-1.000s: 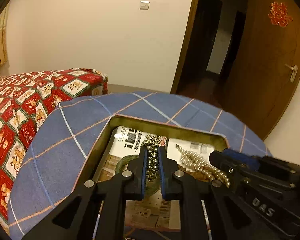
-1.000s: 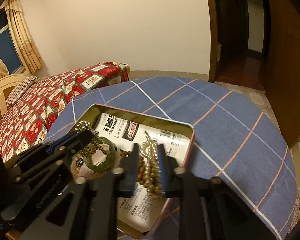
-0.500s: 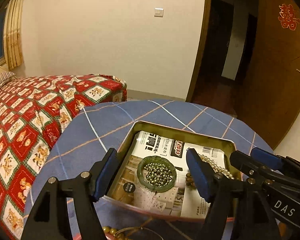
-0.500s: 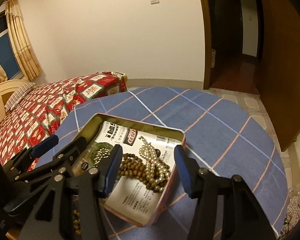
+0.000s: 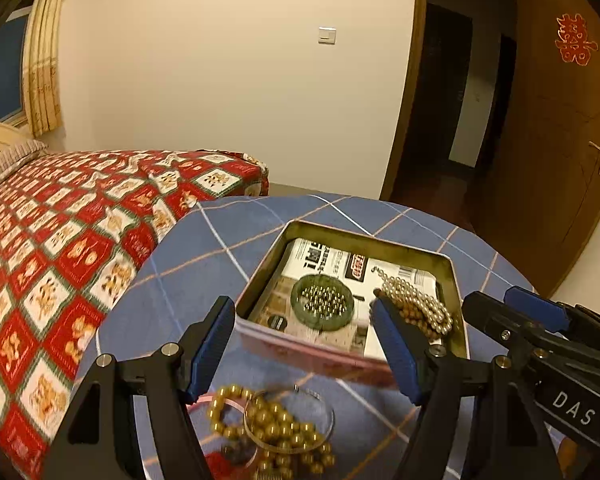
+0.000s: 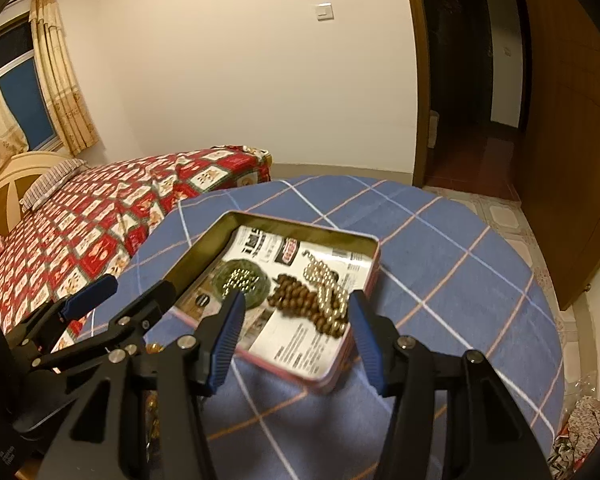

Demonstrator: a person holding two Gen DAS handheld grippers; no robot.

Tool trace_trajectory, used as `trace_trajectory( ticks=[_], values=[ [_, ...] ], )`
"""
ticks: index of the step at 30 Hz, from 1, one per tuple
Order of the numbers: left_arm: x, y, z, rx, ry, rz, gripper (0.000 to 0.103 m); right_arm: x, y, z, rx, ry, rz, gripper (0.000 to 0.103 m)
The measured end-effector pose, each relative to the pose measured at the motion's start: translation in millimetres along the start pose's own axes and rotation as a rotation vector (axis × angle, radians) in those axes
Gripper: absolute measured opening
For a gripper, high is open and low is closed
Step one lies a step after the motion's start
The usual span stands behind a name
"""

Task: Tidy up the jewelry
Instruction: 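Move both open grippers back toward the remaining jewelry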

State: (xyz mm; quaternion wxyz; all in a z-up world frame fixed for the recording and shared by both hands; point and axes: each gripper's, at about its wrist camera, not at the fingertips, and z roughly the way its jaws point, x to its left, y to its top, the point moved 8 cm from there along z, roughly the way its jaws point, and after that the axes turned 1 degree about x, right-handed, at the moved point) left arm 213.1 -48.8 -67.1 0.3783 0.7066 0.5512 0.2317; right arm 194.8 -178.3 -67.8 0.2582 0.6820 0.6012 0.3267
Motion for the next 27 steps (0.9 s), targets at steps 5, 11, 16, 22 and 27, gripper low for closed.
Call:
trace_trajectory(
  ticks=[5,11,16,22,27],
  values=[
    [4.5,-12.6,-16.4,-0.003,-0.005,-0.036,0.072,6.6,-10.9,-10.8,-0.005,-0.001,-0.009,0.057],
    [11.6,-30.4,-31.9,-0.007,0.025,-0.03,0.072,15.4,-22.2,-22.2,-0.009,0.006,-0.026,0.058],
    [18.6,-44.1,-43.9,-0.008,0.03,-0.026,0.072,21.1,-33.6,-25.6,-0.001,0.017,-0.035,0.058],
    [26.4,-57.2,-56.6,-0.008,0.029,-0.03,0.072,29.2,-48.5,-28.4,0.017,0.023,-0.055,0.058],
    [33.3,-65.0,-66.4,-0.008,0.029,-0.027,0.072,35.7,-57.0,-31.6,0.023,0.024,-0.073,0.058]
  ],
)
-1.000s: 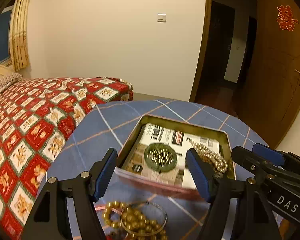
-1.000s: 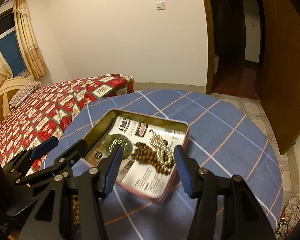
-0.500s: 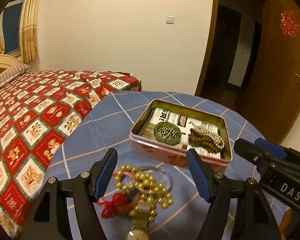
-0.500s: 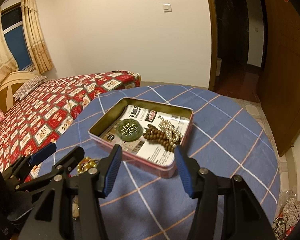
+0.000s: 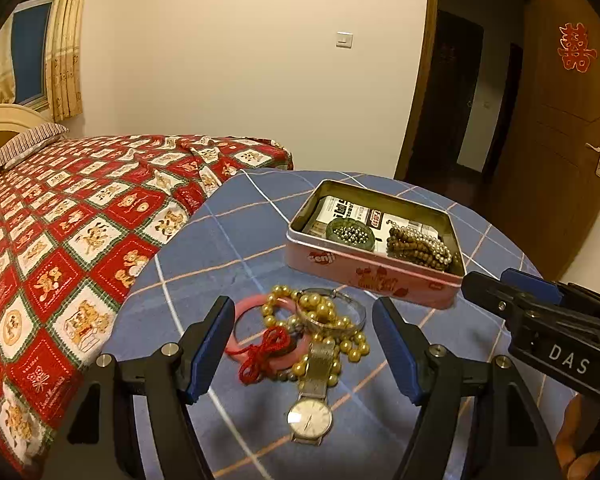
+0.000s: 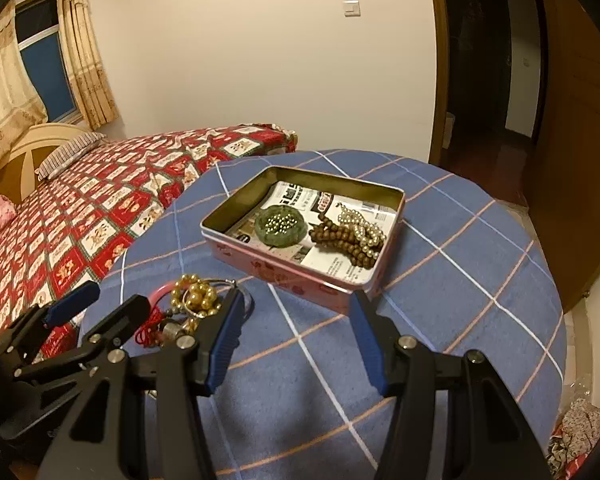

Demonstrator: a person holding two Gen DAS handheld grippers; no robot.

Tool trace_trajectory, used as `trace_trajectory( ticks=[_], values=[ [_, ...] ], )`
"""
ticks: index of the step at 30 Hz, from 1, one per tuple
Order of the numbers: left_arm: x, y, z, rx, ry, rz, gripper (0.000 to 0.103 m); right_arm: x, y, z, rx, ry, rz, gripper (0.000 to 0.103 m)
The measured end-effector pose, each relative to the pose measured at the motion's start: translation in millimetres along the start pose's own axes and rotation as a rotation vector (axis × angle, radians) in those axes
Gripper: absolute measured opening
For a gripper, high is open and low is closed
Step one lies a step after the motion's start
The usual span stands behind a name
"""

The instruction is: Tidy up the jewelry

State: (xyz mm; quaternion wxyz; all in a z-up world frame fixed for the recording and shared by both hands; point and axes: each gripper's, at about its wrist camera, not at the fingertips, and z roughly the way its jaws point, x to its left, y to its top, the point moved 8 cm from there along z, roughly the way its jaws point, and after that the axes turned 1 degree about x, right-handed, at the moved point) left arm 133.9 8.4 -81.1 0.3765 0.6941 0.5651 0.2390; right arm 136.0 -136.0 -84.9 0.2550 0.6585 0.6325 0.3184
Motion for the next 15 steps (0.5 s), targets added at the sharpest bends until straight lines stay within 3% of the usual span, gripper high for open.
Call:
trace_trajectory(
  ticks=[6,15],
  values=[
    [16.6,-11.8,-10.0,-0.002,0.025,0.036,0.071,3.0,-12.5,-2.7,0.009,0.011,-0.018,0.058],
    [52.3,-47.6,-9.5,0.067,0.059,0.04,0.071,29.0,-50.6,18.5,0.134,0.122,-0.03,0.058]
  ],
)
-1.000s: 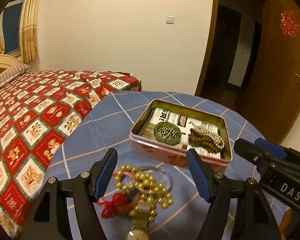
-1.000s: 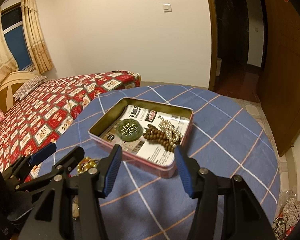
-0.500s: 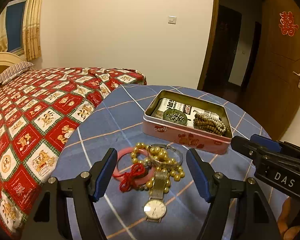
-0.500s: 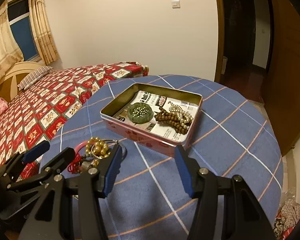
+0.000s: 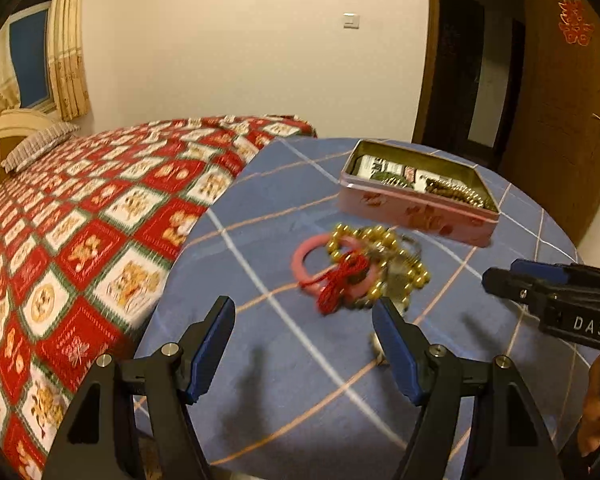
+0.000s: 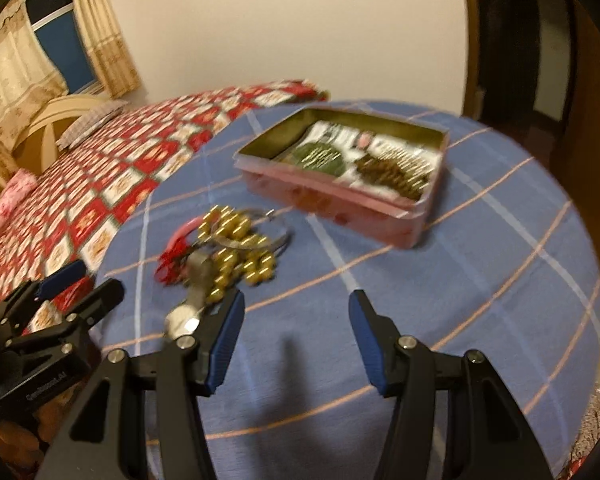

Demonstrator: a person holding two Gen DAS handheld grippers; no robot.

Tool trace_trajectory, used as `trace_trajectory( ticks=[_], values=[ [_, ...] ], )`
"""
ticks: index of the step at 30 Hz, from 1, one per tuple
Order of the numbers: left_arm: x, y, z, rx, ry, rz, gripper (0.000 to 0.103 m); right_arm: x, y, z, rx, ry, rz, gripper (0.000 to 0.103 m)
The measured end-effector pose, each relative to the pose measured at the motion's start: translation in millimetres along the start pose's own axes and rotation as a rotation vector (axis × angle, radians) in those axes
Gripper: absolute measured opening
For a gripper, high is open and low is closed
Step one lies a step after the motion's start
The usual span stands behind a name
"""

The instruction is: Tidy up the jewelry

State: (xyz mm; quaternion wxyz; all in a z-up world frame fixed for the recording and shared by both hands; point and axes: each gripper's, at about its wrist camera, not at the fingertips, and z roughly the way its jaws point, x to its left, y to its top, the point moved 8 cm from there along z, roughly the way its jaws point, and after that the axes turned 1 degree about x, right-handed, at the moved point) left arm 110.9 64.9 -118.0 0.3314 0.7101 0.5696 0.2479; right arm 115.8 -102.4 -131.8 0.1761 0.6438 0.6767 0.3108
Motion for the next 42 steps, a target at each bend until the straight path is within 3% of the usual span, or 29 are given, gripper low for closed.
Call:
trace_trajectory(
  ticks=[7,15,18,20,27,38,42],
  values=[
    [16.5,-2.8,0.1,0.002,0.013,-0.018,0.071,42.6,-12.3,22.7,0.073,0.115,-0.039,0.058],
    [34.7,1.6,-4.1,-0.019,0.048,-0.027,0.071,74.0,-17.2,51.0,0.128,0.127,-0.068,0.058],
    [35.0,3.3,-3.3,-0.021,0.033,-0.031,0.071,75.9,-19.0,54.4,0.129,0.112,-0.09,0.051],
    [31.4,5.1,-1.6,-0.024,0.03,-0.016,0.071,74.1,-19.9,54.1,0.129,0.096,-0.117,0.038],
    [12.0,11.6,7.5,-0.018,-0.006,0.027,0.071,55.7,-21.3,43.0,0.137,0.092,-0.108,0.037],
    [-24.5,23.8,53.3,0.03,-0.072,0.111,0.071,-2.3,4.6,2.8,0.018,0.035,0.034,0.037],
    [-32.9,17.7,71.2,0.096,-0.081,0.126,0.039,-14.0,8.1,-1.2,0.003,0.029,0.071,0.037]
  ],
)
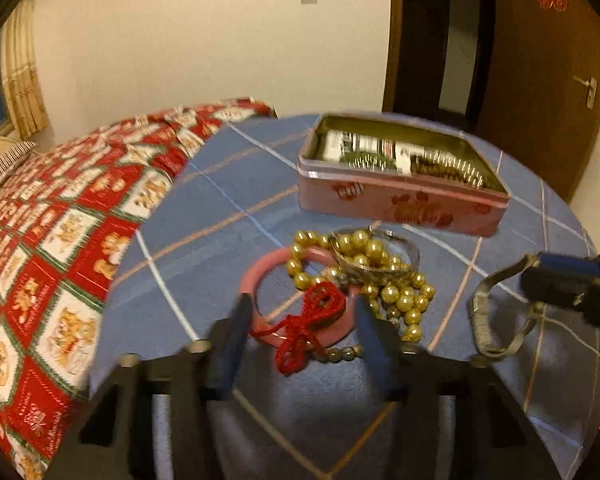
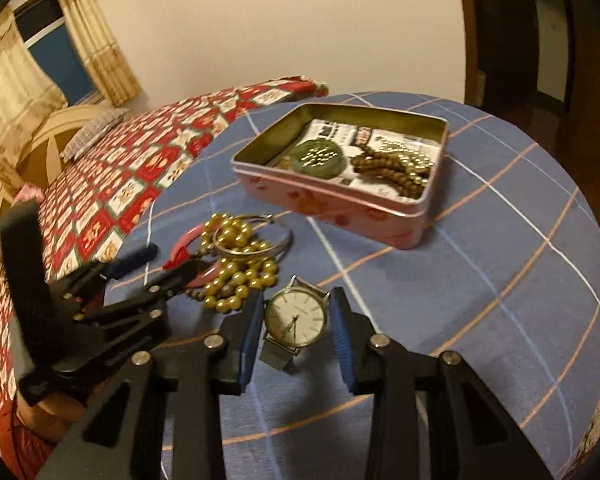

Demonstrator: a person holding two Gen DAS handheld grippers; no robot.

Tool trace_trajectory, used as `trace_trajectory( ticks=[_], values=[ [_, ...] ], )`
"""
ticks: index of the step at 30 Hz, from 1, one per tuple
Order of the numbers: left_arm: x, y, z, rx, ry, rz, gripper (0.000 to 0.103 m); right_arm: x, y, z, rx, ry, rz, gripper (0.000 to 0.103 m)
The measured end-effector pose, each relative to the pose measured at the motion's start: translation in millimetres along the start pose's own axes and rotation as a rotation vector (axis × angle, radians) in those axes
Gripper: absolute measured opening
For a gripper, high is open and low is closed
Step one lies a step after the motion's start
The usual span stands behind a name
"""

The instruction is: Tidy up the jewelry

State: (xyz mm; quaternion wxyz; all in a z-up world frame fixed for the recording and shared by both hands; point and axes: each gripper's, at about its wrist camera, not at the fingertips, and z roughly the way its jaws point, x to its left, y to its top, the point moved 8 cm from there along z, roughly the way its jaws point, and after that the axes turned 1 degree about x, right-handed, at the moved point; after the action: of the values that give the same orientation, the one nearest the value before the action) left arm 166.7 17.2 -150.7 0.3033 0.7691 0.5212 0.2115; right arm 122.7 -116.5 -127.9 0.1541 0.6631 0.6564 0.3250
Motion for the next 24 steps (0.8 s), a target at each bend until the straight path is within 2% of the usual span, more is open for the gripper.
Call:
trace_trajectory(
  ticks=[4,6,9,16,17,19,20,24],
  values=[
    [-3.7,-3.4,1.0,0.019,-0.028,-0.012,0.023,-2.9,1.3,-0.2,0.003,0.008,0.018,0.037],
    [-2.7,-4.8,-1.5,0.014,-0.023,-0.022,0.009,-2.8,1.8,-0.2,0.003,0.011,0.018,0.037],
    [-0.9,-4.7,-11.2,-0.016,-0.062,-0.063,0.008,-2.4,3.0,-2.0,-0.008,0.018,0.017,0.037],
    [2.2,14.1,-49.6,-0.149,-0.139,-0.142,0.006,-7.9,10.8,-14.4,-0.051,0.029,0.041,0.037],
    [2.1,17.8,-56.2,-0.168,-0.155,-0.148,0.006,-8.5,12.5,-17.1,-0.06,0.031,0.044,0.032],
    [-0.4,27.3,-71.6,-0.215,-0.184,-0.143,0.006,-8.0,15.8,-21.5,-0.074,0.037,0.04,0.005],
    [0.1,30.3,-75.0,-0.229,-0.185,-0.139,0.006,-7.1,17.3,-23.6,-0.08,0.044,0.037,0.009],
    [-0.6,40.5,-89.3,-0.268,-0.19,-0.139,0.006,-5.6,22.4,-27.5,-0.1,0.031,0.013,0.009]
  ],
)
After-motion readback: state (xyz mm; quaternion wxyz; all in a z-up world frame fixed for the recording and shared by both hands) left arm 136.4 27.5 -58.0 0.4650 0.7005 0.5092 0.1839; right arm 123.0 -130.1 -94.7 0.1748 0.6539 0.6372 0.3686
